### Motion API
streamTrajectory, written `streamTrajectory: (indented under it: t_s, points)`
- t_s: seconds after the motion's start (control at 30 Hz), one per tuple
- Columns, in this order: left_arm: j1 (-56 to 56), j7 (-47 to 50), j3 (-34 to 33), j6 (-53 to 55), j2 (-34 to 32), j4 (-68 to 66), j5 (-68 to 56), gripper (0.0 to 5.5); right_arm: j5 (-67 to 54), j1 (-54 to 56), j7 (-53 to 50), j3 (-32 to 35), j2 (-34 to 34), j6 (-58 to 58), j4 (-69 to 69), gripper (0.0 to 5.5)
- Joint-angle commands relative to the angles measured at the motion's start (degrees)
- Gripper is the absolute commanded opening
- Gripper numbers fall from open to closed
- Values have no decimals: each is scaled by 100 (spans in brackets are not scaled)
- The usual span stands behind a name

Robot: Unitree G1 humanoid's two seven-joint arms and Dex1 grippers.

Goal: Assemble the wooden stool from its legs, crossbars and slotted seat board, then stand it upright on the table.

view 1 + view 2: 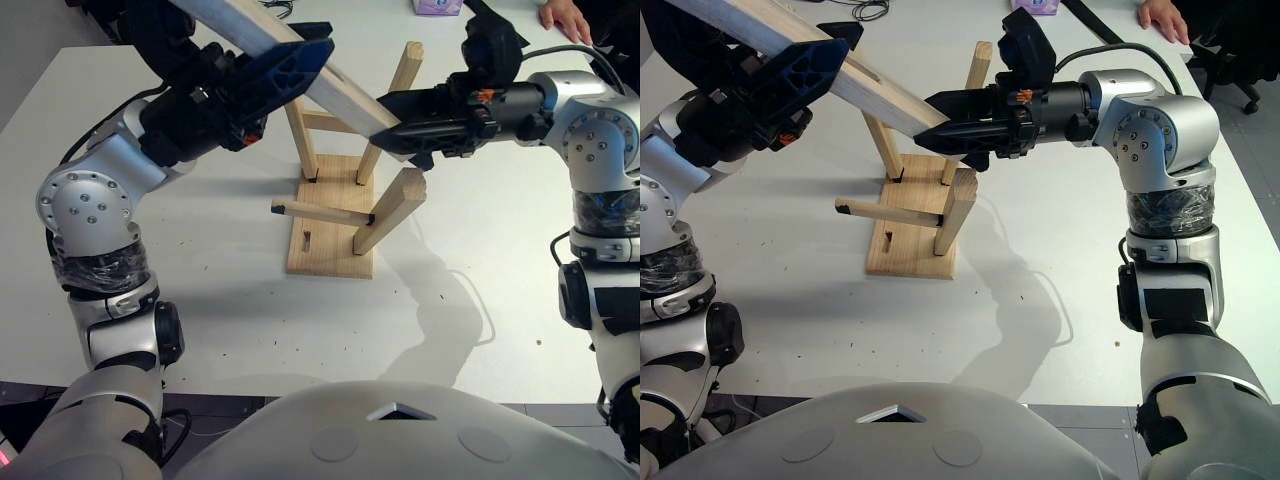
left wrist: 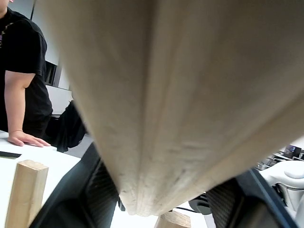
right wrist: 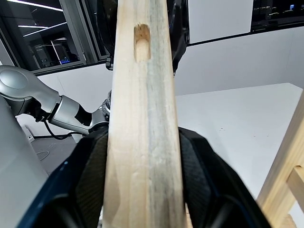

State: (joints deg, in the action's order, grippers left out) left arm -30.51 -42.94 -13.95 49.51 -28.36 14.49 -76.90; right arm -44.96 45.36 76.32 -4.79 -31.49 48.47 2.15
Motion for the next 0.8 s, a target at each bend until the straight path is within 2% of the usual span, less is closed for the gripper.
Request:
streamTrajectory:
  t_s: [0.03,0.37,0.67,0.7,0.8]
  points:
    - [-17,24,-174,-212,80,9,8,226,13,142,-13,22,51,9,3,204]
    - [17,-300,-176,-392,-148,-54,440,213,58,213,-85,196,40,-57,239,204]
    - [-263,-611,-179,-727,-329,-458,1127,208,743,133,-409,138,235,-1060,468,204]
    - [-292,-649,-178,-744,-336,-496,1182,208,823,85,-439,109,254,-1184,475,241]
    - [-277,-793,-82,-725,-355,-507,1290,207,902,-46,-417,120,269,-1343,452,284]
